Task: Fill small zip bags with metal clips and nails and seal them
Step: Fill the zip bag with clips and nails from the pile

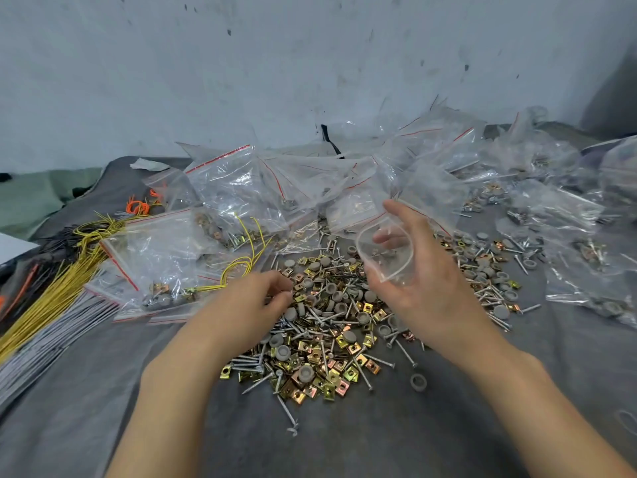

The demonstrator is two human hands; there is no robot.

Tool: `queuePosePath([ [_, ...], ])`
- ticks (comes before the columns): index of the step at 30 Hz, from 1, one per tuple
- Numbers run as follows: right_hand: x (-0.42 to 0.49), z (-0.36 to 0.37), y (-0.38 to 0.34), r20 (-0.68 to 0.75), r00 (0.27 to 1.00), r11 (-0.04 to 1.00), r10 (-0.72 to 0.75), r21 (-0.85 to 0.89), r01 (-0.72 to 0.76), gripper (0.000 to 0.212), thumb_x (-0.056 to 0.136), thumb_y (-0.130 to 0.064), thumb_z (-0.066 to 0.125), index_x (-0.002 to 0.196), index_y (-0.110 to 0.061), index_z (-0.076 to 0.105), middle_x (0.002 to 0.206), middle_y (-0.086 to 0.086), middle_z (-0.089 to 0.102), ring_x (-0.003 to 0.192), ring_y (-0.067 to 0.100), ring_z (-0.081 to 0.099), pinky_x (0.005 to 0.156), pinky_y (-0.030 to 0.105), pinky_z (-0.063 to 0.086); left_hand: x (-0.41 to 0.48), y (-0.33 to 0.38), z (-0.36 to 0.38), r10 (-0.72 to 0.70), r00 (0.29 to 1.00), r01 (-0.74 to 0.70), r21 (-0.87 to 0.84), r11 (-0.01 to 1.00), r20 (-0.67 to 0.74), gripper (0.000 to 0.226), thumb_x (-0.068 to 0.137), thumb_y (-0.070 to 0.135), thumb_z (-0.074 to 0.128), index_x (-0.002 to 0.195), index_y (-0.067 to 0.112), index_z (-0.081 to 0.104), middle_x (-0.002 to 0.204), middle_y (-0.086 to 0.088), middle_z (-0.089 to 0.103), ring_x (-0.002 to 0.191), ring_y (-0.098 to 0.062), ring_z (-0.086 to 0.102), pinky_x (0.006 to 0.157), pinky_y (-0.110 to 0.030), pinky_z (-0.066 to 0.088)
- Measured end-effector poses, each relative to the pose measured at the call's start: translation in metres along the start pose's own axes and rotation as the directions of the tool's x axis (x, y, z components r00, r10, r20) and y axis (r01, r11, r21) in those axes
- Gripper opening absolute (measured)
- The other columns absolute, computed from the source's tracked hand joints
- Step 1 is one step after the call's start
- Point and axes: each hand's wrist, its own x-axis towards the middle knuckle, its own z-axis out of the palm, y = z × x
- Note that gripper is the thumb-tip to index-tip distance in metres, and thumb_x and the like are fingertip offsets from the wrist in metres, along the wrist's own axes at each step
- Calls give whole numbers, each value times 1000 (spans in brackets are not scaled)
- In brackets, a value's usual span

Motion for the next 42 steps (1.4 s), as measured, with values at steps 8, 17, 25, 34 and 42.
queuePosePath([
  [8, -3, 15, -7, 77, 997, 1000, -8, 15, 7, 76, 78, -66, 51, 146, -49, 22, 119, -21, 56, 116, 8, 56, 104, 43, 46, 0, 1, 10, 32, 999, -35, 100, 994, 32, 16, 92, 49, 60, 101, 37, 57, 108, 12, 52, 96, -7, 48, 65, -13, 31],
  [17, -2, 13, -6, 84, 996, 1000, -10, -2, 10, 73, 79, -67, 46, 145, -50, 20, 120, -20, 56, 117, 6, 54, 104, 43, 46, 4, 3, 16, 67, 998, -65, 108, 992, -15, 9, 94, 34, 57, 86, 31, 55, 94, 14, 54, 95, -11, 49, 73, -24, 36],
  [25, -4, 10, -4, 89, 996, 1000, -12, -18, 13, 75, 80, -68, 46, 147, -48, 19, 119, -24, 54, 118, 6, 54, 104, 44, 46, 1, 0, 12, 39, 999, -41, 138, 990, 16, 12, 96, 33, 58, 107, 29, 61, 107, 10, 55, 103, -12, 49, 86, -26, 41],
  [34, -6, 10, -2, 94, 995, 999, -21, -33, 24, 75, 81, -66, 45, 148, -48, 16, 114, -31, 50, 116, 7, 55, 103, 47, 47, -3, 2, 9, 49, 999, -49, 86, 995, 6, 6, 95, 30, 60, 94, 30, 54, 91, 13, 58, 86, -5, 54, 71, -23, 43],
  [42, -7, 10, 0, 94, 996, 999, -9, -32, 12, 75, 84, -56, 55, 147, -52, 16, 116, -28, 53, 116, 5, 54, 104, 43, 46, 2, 5, 9, 62, 984, -84, -127, 988, -165, 14, 97, 26, 57, 109, 26, 66, 87, 11, 61, 77, 0, 57, 66, -13, 44],
])
